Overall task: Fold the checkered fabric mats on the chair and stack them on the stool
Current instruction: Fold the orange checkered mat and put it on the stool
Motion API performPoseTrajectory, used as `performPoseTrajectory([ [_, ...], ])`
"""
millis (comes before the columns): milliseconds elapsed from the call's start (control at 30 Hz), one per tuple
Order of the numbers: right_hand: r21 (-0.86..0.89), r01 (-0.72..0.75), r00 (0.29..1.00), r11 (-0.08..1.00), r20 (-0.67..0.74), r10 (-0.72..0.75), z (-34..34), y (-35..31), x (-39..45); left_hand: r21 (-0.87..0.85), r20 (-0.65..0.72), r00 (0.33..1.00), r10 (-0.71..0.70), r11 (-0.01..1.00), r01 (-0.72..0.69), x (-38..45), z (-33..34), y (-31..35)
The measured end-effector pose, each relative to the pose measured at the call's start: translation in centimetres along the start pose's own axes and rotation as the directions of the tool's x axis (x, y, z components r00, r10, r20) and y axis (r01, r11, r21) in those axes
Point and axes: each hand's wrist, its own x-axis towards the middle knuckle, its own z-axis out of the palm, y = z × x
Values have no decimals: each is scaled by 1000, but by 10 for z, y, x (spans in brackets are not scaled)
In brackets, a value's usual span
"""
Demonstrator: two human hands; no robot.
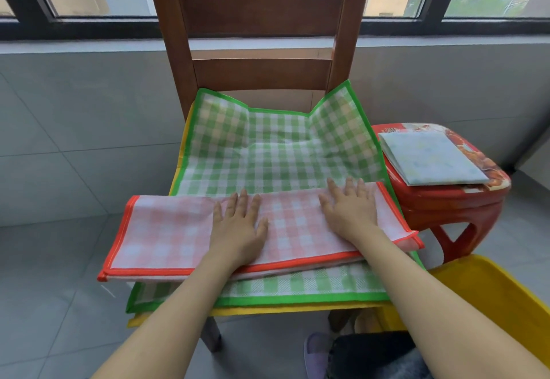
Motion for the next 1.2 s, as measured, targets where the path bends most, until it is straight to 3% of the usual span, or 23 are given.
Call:
performPoseTrajectory([
  [133,113,289,957,951,-1,-291,1,-35,-13,-24,12,1000,17,1000,-17,5,1,16],
  [200,102,360,931,928,34,-364,11,-48,-20,-41,6,1000,11,999,-11,6,1,17],
  [333,59,346,936,936,47,-349,20,-50,-21,-58,-21,1000,-19,998,18,4,-1,-1],
  [533,60,325,942,944,70,-329,17,-53,-23,3,-56,983,-175,984,176,-8,-7,-55],
  [667,28,270,962,962,23,-271,12,-76,-26,14,-54,981,-185,982,186,-14,-8,-67],
  [833,284,453,887,845,-49,-459,18,-127,-39,7,-52,981,-189,982,190,-16,-9,-63],
  [900,246,488,869,838,-43,-493,25,-135,-39,-8,-41,984,-176,984,175,-17,-11,-66],
  [1067,169,455,885,874,27,-466,29,-135,-38,-141,9,942,-337,932,335,-27,-20,-103],
  [1200,155,449,887,880,37,-459,27,-137,-40,-360,47,903,-427,836,414,-38,-30,-124],
])
